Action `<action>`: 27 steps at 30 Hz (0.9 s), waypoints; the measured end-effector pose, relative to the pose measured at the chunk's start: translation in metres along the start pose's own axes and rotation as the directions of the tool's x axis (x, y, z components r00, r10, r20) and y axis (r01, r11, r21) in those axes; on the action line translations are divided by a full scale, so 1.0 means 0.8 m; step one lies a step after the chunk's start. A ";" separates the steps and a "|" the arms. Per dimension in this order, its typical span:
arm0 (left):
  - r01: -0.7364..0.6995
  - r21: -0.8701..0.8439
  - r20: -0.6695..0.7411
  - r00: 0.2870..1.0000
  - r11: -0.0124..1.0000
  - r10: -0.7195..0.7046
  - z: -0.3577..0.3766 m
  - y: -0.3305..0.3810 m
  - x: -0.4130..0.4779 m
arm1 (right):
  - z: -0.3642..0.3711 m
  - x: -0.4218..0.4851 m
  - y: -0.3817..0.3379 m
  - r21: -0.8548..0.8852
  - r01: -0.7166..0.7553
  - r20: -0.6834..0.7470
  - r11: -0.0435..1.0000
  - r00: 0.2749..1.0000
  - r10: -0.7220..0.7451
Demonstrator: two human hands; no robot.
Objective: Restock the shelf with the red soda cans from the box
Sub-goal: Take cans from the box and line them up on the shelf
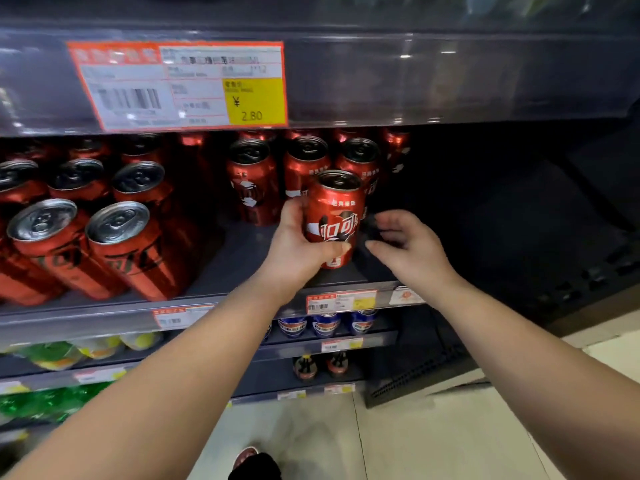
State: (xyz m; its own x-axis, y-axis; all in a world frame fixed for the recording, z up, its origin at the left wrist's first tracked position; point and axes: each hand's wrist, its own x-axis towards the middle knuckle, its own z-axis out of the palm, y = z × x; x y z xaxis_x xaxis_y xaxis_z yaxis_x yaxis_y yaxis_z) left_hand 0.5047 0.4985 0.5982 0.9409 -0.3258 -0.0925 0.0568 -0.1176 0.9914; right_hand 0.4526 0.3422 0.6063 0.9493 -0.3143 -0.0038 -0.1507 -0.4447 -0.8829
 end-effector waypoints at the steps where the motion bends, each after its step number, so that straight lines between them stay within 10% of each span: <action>1: -0.013 -0.007 0.020 1.000 1.000 0.013 0.003 -0.002 0.004 | 0.002 0.000 -0.002 0.004 -0.004 0.062 1.000 0.998 0.004; 9: -0.087 0.432 -0.004 0.995 0.898 0.099 0.005 -0.005 0.005 | 0.025 -0.001 -0.013 0.107 -0.057 0.211 0.993 0.977 0.033; 15: 0.089 0.866 -0.124 0.992 0.491 0.039 -0.047 -0.012 -0.016 | 0.046 -0.003 -0.012 0.090 -0.068 0.008 0.994 0.998 0.068; 18: 0.226 0.908 -0.256 0.966 0.353 0.039 -0.076 -0.021 -0.023 | 0.027 -0.006 -0.009 0.080 -0.097 0.005 0.992 0.995 0.097; 27: 0.220 0.911 -0.203 0.976 0.350 -0.085 -0.082 -0.042 -0.014 | -0.033 0.033 0.007 0.176 -0.170 -0.134 0.970 0.972 0.195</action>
State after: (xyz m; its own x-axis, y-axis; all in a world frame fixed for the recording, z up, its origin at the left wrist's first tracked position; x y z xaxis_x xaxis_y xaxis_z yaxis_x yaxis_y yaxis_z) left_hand 0.5139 0.5677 0.5716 0.9807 -0.1176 -0.1560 -0.0773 -0.9670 0.2429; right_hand 0.4694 0.3096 0.6132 0.8561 -0.5044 -0.1127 -0.2591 -0.2300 -0.9381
